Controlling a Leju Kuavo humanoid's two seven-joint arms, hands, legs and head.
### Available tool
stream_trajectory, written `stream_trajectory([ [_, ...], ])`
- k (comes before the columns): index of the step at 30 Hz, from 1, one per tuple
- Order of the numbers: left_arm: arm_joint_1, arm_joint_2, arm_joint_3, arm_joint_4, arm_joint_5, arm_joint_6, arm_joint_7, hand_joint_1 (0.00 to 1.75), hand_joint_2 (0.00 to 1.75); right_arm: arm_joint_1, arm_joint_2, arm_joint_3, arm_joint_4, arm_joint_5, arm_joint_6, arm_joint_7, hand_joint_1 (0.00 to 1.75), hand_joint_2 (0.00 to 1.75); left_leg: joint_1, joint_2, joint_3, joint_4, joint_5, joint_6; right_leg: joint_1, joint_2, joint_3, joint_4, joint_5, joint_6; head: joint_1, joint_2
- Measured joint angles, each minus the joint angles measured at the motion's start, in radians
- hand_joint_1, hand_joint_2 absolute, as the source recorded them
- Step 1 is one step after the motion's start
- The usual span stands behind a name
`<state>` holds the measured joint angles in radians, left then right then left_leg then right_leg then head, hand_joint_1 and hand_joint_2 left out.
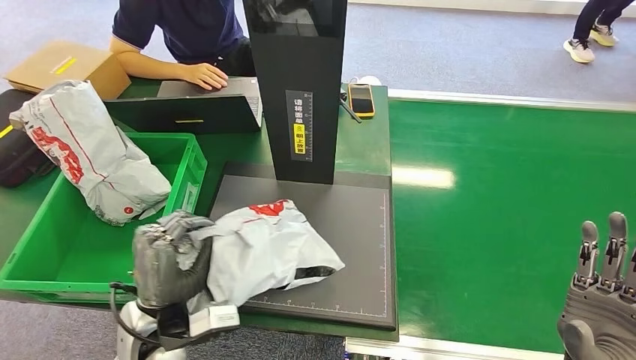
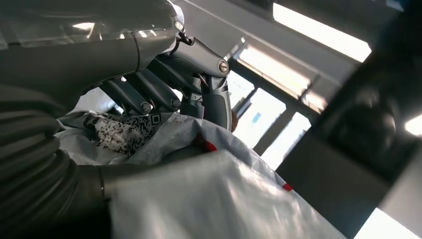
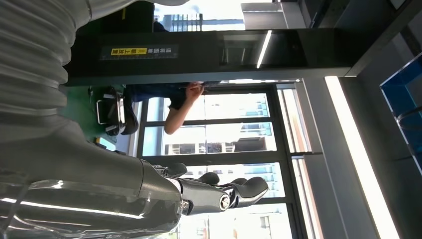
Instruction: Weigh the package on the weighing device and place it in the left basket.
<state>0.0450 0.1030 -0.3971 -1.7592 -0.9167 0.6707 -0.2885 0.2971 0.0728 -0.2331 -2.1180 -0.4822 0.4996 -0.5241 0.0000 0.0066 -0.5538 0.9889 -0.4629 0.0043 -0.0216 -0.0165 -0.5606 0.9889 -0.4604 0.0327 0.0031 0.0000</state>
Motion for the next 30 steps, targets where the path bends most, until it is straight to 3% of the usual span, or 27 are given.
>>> stream_trajectory([
  [7, 0.008, -0.003, 0.243, -0.126, 0.160, 0.015, -0.201, 1.75, 1.75, 0.034, 0.013, 0.000, -0.026, 0.004, -0.010, -0.008, 0.00, 1.75, 0.001, 0.000, 0.000, -0.001, 0.000, 0.000, 0.001, 0.000, 0.000, 0.000, -0.001, -0.001, 0.000, 0.000],
  [11, -0.005, -0.003, 0.382, -0.170, 0.250, 0.015, -0.274, 1.75, 1.75, 0.039, 0.023, 0.001, -0.028, 0.004, -0.004, -0.010, 0.00, 1.75, 0.001, 0.000, 0.000, -0.001, 0.000, 0.000, 0.001, 0.000, 0.000, 0.001, -0.001, -0.001, 0.000, 0.000],
  [19, -0.102, 0.037, 0.581, -0.189, 0.345, 0.004, -0.229, 1.75, 1.75, -0.020, 0.025, 0.022, -0.012, -0.002, -0.014, 0.019, 0.00, 1.75, 0.001, 0.000, 0.000, 0.000, 0.001, -0.001, 0.001, 0.000, 0.000, 0.001, 0.000, -0.002, 0.000, 0.000],
  [30, -0.226, 0.107, 0.682, -0.139, 0.340, -0.025, -0.173, 1.75, 1.75, -0.054, 0.025, 0.035, 0.015, -0.013, -0.020, 0.021, 0.00, 1.75, 0.001, 0.000, 0.000, 0.000, 0.001, -0.001, 0.001, 0.000, -0.001, 0.001, 0.000, -0.002, 0.000, 0.000],
])
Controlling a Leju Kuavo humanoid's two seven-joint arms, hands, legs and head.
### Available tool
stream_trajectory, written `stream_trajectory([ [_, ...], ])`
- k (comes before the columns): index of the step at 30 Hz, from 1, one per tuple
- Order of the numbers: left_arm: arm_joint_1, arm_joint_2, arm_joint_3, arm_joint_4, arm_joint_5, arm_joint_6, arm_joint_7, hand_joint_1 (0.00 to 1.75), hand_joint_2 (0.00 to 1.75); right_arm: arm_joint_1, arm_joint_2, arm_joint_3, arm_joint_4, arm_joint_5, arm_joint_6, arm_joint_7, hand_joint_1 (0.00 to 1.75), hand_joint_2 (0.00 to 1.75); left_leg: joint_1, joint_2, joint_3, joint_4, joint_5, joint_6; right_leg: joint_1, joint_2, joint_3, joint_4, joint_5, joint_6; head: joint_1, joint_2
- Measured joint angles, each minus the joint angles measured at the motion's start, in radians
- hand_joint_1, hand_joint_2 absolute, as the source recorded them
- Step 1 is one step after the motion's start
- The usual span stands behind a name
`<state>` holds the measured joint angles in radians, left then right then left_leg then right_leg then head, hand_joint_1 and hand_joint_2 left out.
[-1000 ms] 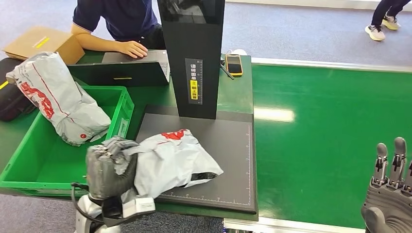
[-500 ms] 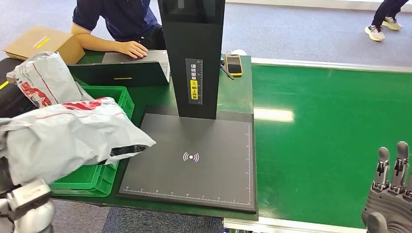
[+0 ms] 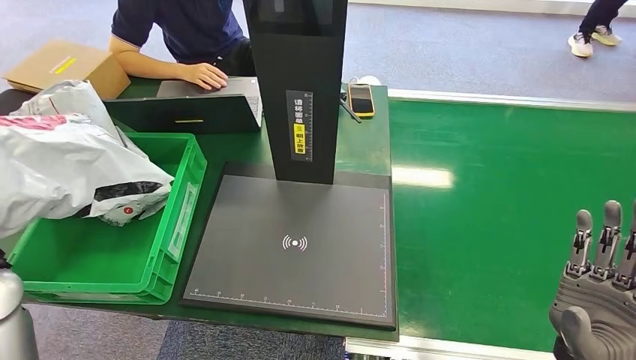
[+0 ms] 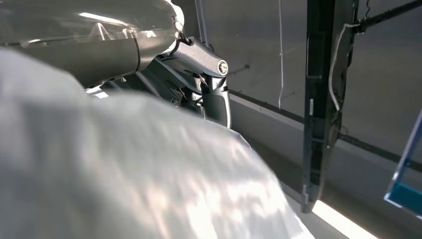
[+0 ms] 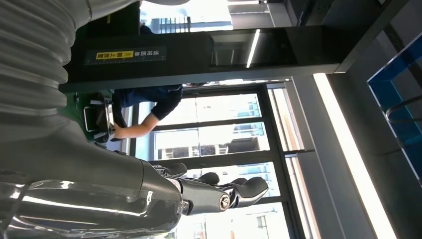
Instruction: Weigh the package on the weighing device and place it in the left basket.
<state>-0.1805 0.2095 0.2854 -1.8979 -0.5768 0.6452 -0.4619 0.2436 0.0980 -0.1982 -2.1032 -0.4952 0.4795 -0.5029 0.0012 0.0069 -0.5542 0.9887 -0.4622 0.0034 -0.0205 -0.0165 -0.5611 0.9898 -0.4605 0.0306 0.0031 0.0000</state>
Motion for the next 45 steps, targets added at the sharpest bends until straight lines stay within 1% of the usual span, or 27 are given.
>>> stream_trajectory([
  [5, -0.100, 0.055, 0.027, 0.124, -0.084, -0.053, 0.076, 1.75, 1.75, -0.001, 0.000, 0.011, 0.009, 0.002, -0.001, -0.009, 0.00, 1.75, 0.000, 0.000, 0.000, 0.000, 0.000, 0.000, 0.000, 0.000, 0.000, 0.000, 0.000, 0.000, 0.000, 0.000],
  [9, -0.253, 0.104, 0.016, 0.321, -0.191, -0.086, 0.127, 1.75, 1.75, -0.012, 0.000, 0.022, 0.019, 0.012, -0.007, -0.012, 0.00, 1.75, 0.002, 0.001, -0.001, 0.000, 0.003, -0.002, 0.002, 0.000, -0.001, 0.000, 0.003, -0.002, 0.000, 0.000],
  [11, -0.299, 0.122, 0.008, 0.390, -0.209, -0.085, 0.134, 1.75, 1.75, -0.015, 0.000, 0.027, 0.023, 0.014, -0.009, -0.013, 0.00, 1.75, 0.002, 0.003, -0.001, 0.000, 0.003, -0.002, 0.002, 0.003, -0.001, 0.001, 0.004, -0.004, 0.000, 0.000],
  [16, -0.332, 0.138, -0.007, 0.460, -0.218, -0.084, 0.139, 1.75, 1.75, -0.015, 0.000, 0.033, 0.027, 0.014, -0.010, -0.014, 0.00, 1.75, 0.002, 0.005, -0.001, 0.000, 0.003, -0.002, 0.002, 0.005, -0.003, 0.001, 0.004, -0.004, 0.000, 0.000],
  [19, -0.354, 0.144, -0.016, 0.490, -0.261, -0.092, 0.163, 1.75, 1.75, -0.016, 0.000, 0.034, 0.028, 0.016, -0.010, -0.014, 0.00, 1.75, 0.002, 0.004, -0.002, 0.000, 0.003, -0.002, 0.002, 0.004, -0.003, 0.000, 0.004, -0.004, 0.000, 0.000],
  [22, -0.426, 0.153, -0.052, 0.573, -0.339, -0.107, 0.195, 1.75, 1.75, -0.024, 0.000, 0.038, 0.033, 0.019, -0.012, -0.014, 0.00, 1.75, 0.002, 0.003, -0.003, 0.001, 0.003, -0.002, 0.002, 0.003, -0.004, 0.000, 0.004, -0.004, 0.000, 0.000],
  [27, -0.575, 0.168, -0.134, 0.778, -0.424, -0.106, 0.225, 1.75, 1.75, -0.043, 0.000, 0.044, 0.046, 0.023, -0.018, -0.014, 0.00, 1.75, 0.002, 0.004, -0.003, 0.001, 0.004, -0.003, 0.002, 0.003, -0.004, 0.001, 0.006, -0.004, 0.000, 0.000],
  [32, -0.658, 0.175, -0.190, 0.922, -0.450, -0.105, 0.248, 1.74, 1.75, -0.051, 0.000, 0.046, 0.050, 0.024, -0.024, -0.018, 0.00, 1.75, 0.002, 0.004, -0.003, 0.001, 0.005, -0.003, 0.002, 0.004, -0.004, 0.001, 0.006, -0.005, 0.000, 0.000],
  [34, -0.676, 0.176, -0.205, 0.962, -0.453, -0.109, 0.253, 0.86, 1.75, -0.051, 0.000, 0.046, 0.051, 0.024, -0.024, -0.021, 0.00, 1.75, 0.002, 0.004, -0.003, 0.000, 0.005, -0.003, 0.003, 0.004, -0.004, 0.001, 0.006, -0.005, 0.000, 0.000],
  [36, -0.692, 0.176, -0.221, 0.997, -0.466, -0.132, 0.277, 0.00, 1.75, -0.051, -0.001, 0.046, 0.052, 0.024, -0.024, -0.025, 0.00, 1.75, 0.002, 0.004, -0.003, 0.000, 0.005, -0.003, 0.003, 0.004, -0.004, 0.001, 0.006, -0.005, 0.000, 0.000],
  [40, -0.723, 0.178, -0.255, 1.067, -0.502, -0.210, 0.356, 0.00, 1.75, -0.051, -0.004, 0.044, 0.055, 0.022, -0.017, -0.033, 0.00, 1.75, 0.002, 0.004, -0.003, 0.000, 0.005, -0.003, 0.003, 0.004, -0.004, 0.001, 0.006, -0.004, 0.000, 0.000],
  [45, -0.748, 0.181, -0.283, 1.118, -0.507, -0.227, 0.369, 0.00, 1.75, -0.049, -0.008, 0.036, 0.059, 0.017, -0.003, -0.033, 0.00, 1.75, 0.002, 0.004, -0.003, 0.000, 0.005, -0.003, 0.003, 0.004, -0.004, 0.001, 0.006, -0.004, 0.000, 0.000],
])
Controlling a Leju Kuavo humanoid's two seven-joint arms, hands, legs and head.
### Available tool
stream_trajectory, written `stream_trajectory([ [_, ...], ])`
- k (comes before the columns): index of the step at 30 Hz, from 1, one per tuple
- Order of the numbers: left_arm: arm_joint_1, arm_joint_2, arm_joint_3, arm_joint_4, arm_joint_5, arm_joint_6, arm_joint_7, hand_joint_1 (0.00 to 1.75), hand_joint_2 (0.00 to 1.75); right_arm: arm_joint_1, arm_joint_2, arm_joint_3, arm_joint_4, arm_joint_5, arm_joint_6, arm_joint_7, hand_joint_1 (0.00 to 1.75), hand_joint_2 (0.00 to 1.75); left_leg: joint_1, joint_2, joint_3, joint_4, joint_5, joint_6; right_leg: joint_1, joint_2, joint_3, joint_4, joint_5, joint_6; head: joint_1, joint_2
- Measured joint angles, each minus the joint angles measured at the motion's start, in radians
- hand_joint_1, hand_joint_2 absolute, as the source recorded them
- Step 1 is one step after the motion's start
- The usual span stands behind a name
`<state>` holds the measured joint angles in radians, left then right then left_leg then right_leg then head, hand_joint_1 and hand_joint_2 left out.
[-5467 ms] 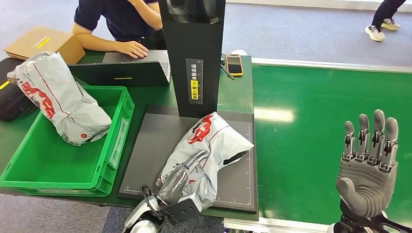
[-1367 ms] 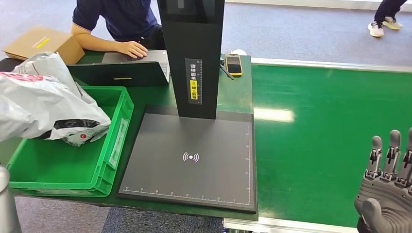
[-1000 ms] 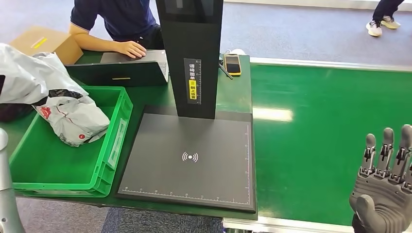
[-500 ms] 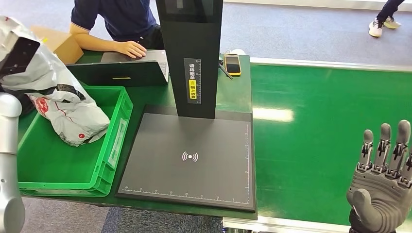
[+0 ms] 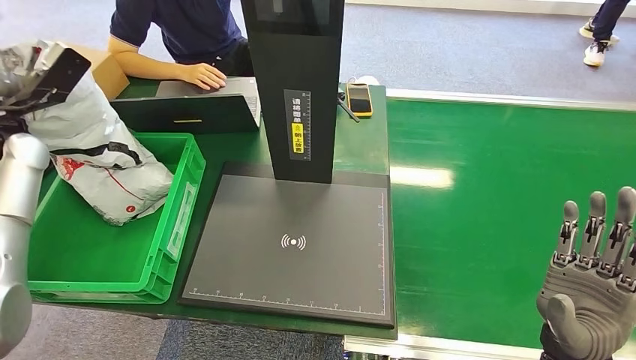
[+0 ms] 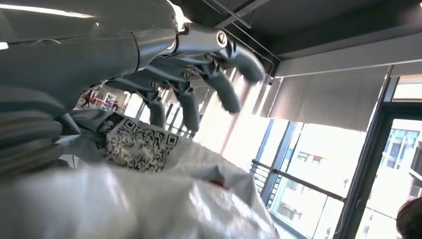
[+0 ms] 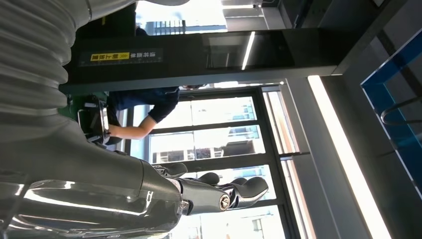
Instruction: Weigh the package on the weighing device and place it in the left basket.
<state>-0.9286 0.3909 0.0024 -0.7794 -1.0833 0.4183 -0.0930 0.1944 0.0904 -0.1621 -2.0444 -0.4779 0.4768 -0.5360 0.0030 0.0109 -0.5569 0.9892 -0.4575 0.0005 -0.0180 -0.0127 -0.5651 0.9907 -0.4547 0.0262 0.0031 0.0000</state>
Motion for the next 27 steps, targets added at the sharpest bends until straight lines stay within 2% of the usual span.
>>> stream_trajectory([
  [8, -0.008, 0.000, -0.023, 0.019, 0.031, 0.000, -0.004, 0.00, 1.75, 0.003, 0.000, -0.014, 0.000, 0.000, 0.018, 0.008, 0.00, 1.75, 0.000, 0.000, 0.000, 0.000, 0.000, 0.000, 0.000, 0.000, 0.000, 0.000, 0.000, 0.000, 0.000, 0.000],
  [14, 0.051, -0.001, -0.031, -0.054, 0.061, -0.005, -0.007, 0.00, 1.75, 0.012, 0.000, -0.024, 0.000, 0.004, 0.029, 0.006, 0.00, 1.75, 0.000, 0.000, 0.000, 0.000, 0.000, 0.000, 0.000, 0.000, 0.000, 0.000, 0.000, 0.000, 0.000, 0.000],
  [18, 0.130, -0.004, -0.034, -0.158, 0.072, -0.002, -0.007, 0.00, 1.75, 0.022, 0.003, -0.029, -0.001, 0.012, 0.032, 0.002, 0.00, 1.75, 0.000, 0.000, 0.000, 0.000, 0.000, 0.000, 0.000, 0.000, 0.000, 0.000, 0.000, 0.000, 0.000, 0.000],
  [27, 0.412, -0.037, -0.043, -0.537, 0.089, 0.049, -0.014, 0.00, 1.75, 0.063, 0.019, -0.043, -0.018, 0.020, 0.034, -0.005, 0.00, 1.75, 0.000, 0.001, 0.000, 0.000, -0.001, 0.000, -0.001, 0.001, -0.001, -0.001, -0.001, 0.000, 0.000, 0.000],
])
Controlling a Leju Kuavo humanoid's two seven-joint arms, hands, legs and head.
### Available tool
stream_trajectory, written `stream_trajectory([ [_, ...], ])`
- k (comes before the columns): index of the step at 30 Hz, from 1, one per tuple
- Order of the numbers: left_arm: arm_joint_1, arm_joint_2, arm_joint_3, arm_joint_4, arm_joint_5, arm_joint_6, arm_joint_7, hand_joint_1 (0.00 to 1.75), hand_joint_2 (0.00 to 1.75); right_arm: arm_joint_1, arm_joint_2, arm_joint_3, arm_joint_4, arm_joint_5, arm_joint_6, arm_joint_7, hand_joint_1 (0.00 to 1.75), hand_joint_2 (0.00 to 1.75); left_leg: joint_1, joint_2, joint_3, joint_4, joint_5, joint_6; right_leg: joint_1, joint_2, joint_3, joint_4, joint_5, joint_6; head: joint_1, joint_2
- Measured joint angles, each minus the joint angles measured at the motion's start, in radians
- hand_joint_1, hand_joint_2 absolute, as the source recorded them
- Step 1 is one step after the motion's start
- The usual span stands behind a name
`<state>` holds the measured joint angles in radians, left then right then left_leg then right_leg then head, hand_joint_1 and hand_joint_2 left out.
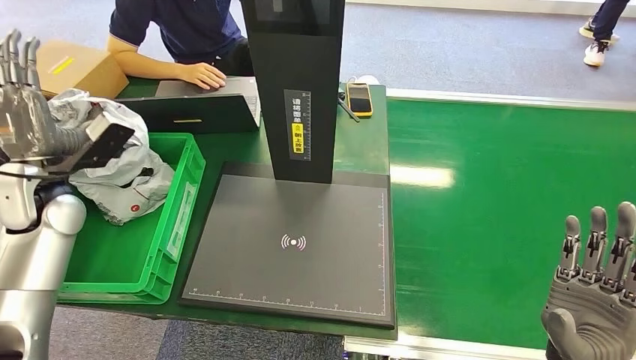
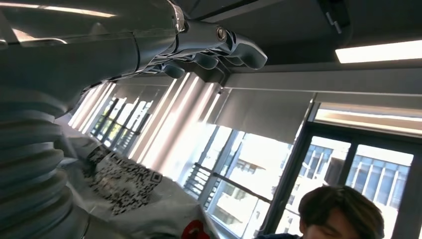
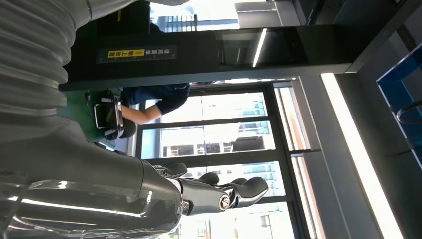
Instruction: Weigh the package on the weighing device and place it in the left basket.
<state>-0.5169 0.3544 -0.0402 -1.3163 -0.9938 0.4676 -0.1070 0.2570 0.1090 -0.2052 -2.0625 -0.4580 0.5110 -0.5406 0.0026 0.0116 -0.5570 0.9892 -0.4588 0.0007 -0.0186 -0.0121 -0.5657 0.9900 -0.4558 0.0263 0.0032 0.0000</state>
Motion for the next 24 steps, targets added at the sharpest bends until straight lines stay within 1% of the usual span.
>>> stream_trajectory([
  [2, 0.032, -0.004, -0.001, -0.049, 0.000, 0.003, 0.001, 0.00, 1.75, 0.004, 0.003, -0.003, -0.003, 0.001, 0.000, -0.001, 0.00, 1.75, 0.000, 0.000, 0.000, 0.000, 0.000, 0.000, 0.000, 0.000, 0.000, 0.000, 0.000, 0.000, 0.000, 0.000],
  [6, 0.059, -0.007, -0.001, -0.100, 0.000, 0.006, 0.000, 0.00, 1.75, 0.008, 0.006, -0.003, -0.005, 0.003, 0.000, -0.002, 0.00, 1.75, 0.000, 0.000, 0.000, 0.000, 0.000, 0.000, 0.000, 0.000, 0.000, 0.000, 0.000, 0.000, 0.000, 0.000],
  [9, 0.099, -0.019, 0.000, -0.152, -0.017, 0.032, -0.013, 0.00, 1.75, 0.014, 0.009, -0.003, -0.007, 0.009, 0.000, -0.003, 0.00, 1.75, 0.000, 0.000, 0.001, 0.000, 0.000, 0.000, 0.000, 0.000, 0.001, 0.000, 0.000, 0.000, 0.000, 0.000],
  [14, 0.263, -0.062, -0.006, -0.335, -0.090, 0.107, -0.006, 0.00, 1.75, 0.040, 0.021, -0.004, -0.024, 0.018, 0.001, -0.013, 0.00, 1.75, 0.000, 0.001, 0.001, 0.000, -0.002, 0.000, 0.000, 0.001, 0.000, 0.000, -0.001, 0.000, 0.000, 0.000],
  [18, 0.384, -0.072, -0.012, -0.470, -0.093, 0.169, -0.005, 0.00, 1.75, 0.065, 0.026, -0.014, -0.039, 0.011, 0.012, -0.014, 0.00, 1.75, 0.000, 0.001, 0.001, 0.000, -0.003, 0.000, 0.000, 0.001, 0.000, 0.000, -0.003, 0.001, 0.000, 0.000],
  [20, 0.432, -0.077, -0.013, -0.529, -0.078, 0.199, -0.030, 0.00, 1.75, 0.074, 0.029, -0.023, -0.045, 0.005, 0.019, -0.010, 0.00, 1.75, 0.000, 0.001, 0.001, 0.000, -0.003, 0.000, 0.000, 0.001, 0.001, 0.000, -0.003, 0.001, 0.000, 0.000],
  [21, 0.453, -0.083, -0.013, -0.558, -0.070, 0.209, -0.056, 0.00, 1.75, 0.077, 0.031, -0.027, -0.047, 0.002, 0.023, -0.007, 0.00, 1.75, 0.000, 0.001, 0.001, 0.000, -0.004, 0.000, 0.000, 0.001, 0.001, 0.000, -0.003, 0.001, 0.000, 0.000],
  [23, 0.493, -0.109, -0.012, -0.614, -0.062, 0.216, -0.124, 0.00, 1.75, 0.082, 0.035, -0.035, -0.051, 0.000, 0.029, -0.001, 0.00, 1.75, 0.000, 0.000, 0.001, 0.000, -0.004, 0.000, 0.000, 0.001, 0.001, 0.000, -0.003, 0.001, 0.000, 0.000],
  [24, 0.503, -0.118, -0.012, -0.629, -0.061, 0.217, -0.145, 0.00, 1.75, 0.082, 0.036, -0.037, -0.052, -0.001, 0.030, 0.000, 0.00, 1.75, 0.000, 0.000, 0.001, 0.000, -0.004, 0.000, 0.000, 0.000, 0.001, 0.000, -0.003, 0.001, 0.000, 0.000],
])
